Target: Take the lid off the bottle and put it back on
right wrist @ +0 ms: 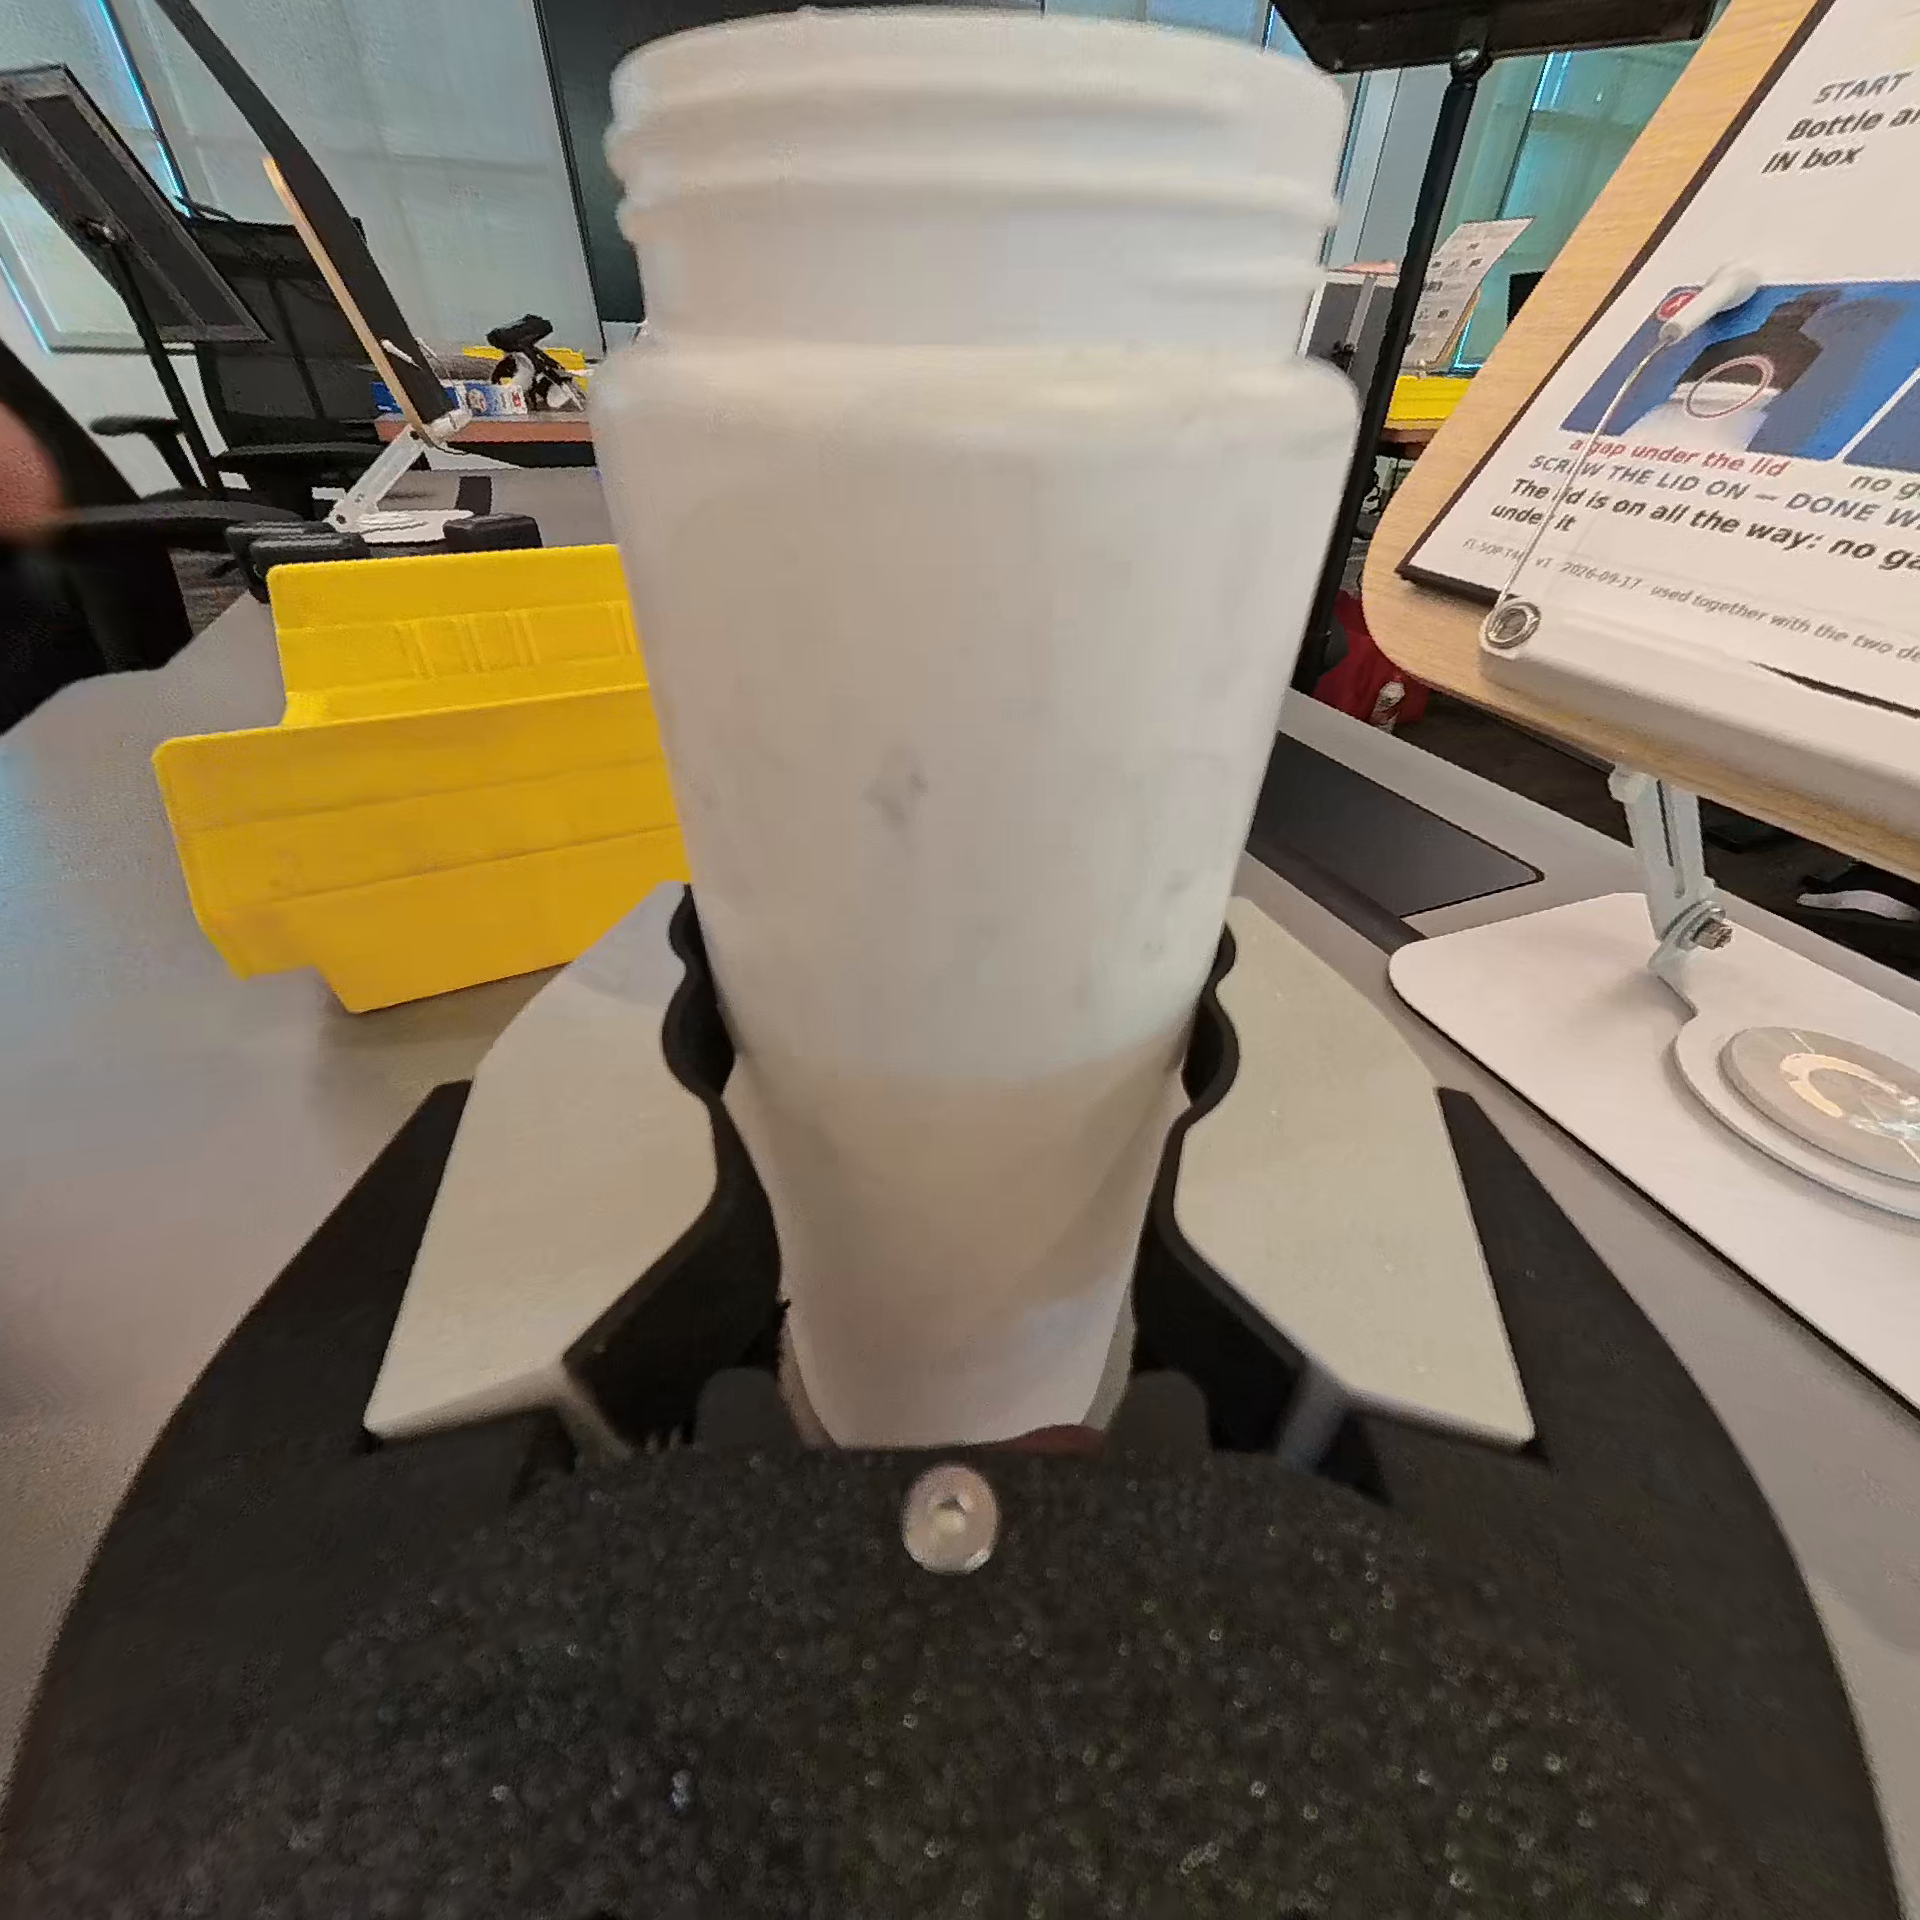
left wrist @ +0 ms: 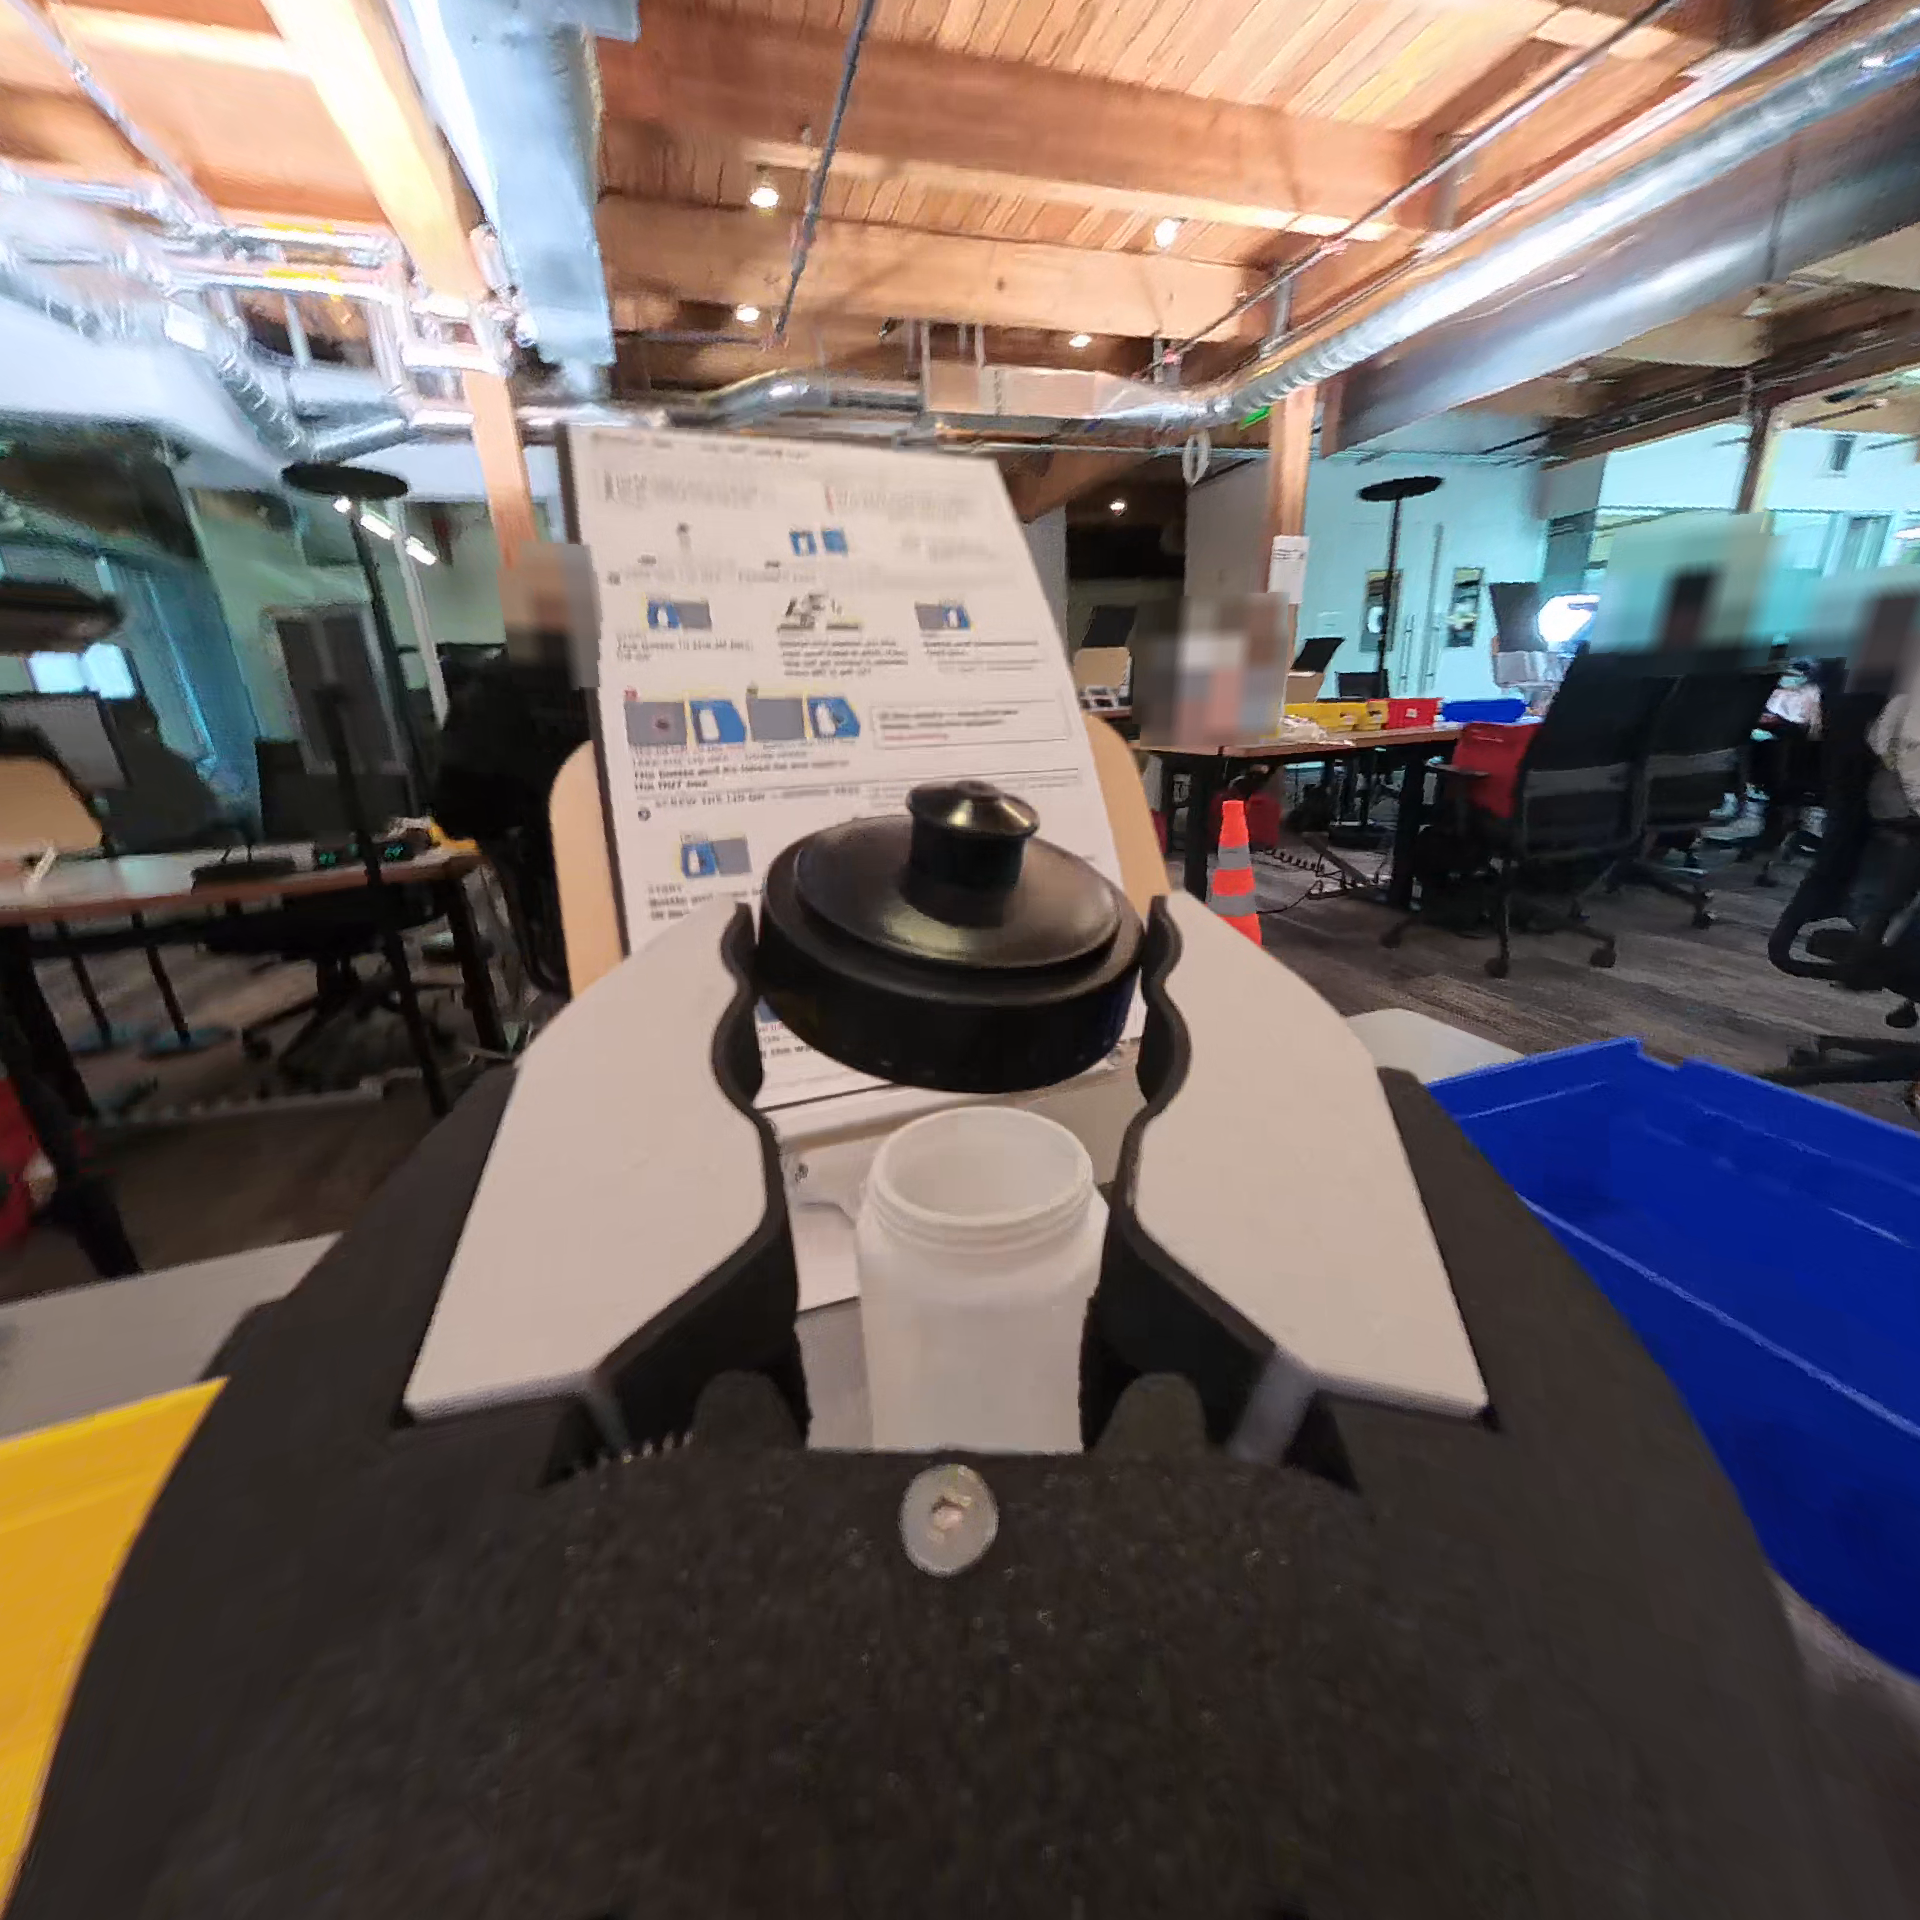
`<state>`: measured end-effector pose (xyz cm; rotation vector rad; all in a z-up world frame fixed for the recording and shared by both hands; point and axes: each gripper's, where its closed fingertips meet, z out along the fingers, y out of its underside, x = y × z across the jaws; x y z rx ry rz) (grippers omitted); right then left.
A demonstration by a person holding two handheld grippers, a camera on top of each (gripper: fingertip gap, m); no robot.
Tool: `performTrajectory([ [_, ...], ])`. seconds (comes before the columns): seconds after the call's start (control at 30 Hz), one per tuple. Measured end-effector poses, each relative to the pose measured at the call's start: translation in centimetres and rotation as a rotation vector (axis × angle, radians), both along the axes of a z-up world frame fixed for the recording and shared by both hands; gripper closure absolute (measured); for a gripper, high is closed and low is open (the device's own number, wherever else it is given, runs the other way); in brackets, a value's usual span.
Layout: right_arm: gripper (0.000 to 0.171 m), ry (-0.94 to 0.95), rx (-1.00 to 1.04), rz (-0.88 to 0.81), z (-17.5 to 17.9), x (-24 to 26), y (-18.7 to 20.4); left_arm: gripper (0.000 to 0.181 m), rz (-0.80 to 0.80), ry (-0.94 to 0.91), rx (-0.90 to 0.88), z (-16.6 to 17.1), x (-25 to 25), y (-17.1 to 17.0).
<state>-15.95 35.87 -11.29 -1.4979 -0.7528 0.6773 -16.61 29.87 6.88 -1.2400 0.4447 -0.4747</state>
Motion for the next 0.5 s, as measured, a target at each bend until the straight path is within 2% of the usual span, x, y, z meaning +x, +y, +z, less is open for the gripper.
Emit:
performTrajectory([
  [0.07,0.084,0.0,0.0,0.0,0.0,0.0,0.0,0.111,-0.025,0.044,0.008,-0.7,-1.5,-2.0],
  [0.2,0.084,0.006,-0.001,-0.002,0.0,0.2,0.0,0.111,-0.123,0.094,-0.086,-7.7,-2.5,-6.8],
  [0.3,0.084,0.008,-0.002,-0.004,0.0,0.3,0.0,0.111,-0.149,0.187,-0.019,-11.6,-2.5,-9.3],
  [0.4,0.084,0.004,-0.002,-0.009,0.0,0.4,0.0,0.111,-0.189,0.23,-0.013,-12.8,-2.8,-9.7],
  [0.5,0.084,-0.004,-0.003,-0.014,0.0,0.4,0.0,0.111,-0.234,0.15,-0.035,-12.1,-3.2,-9.1],
])
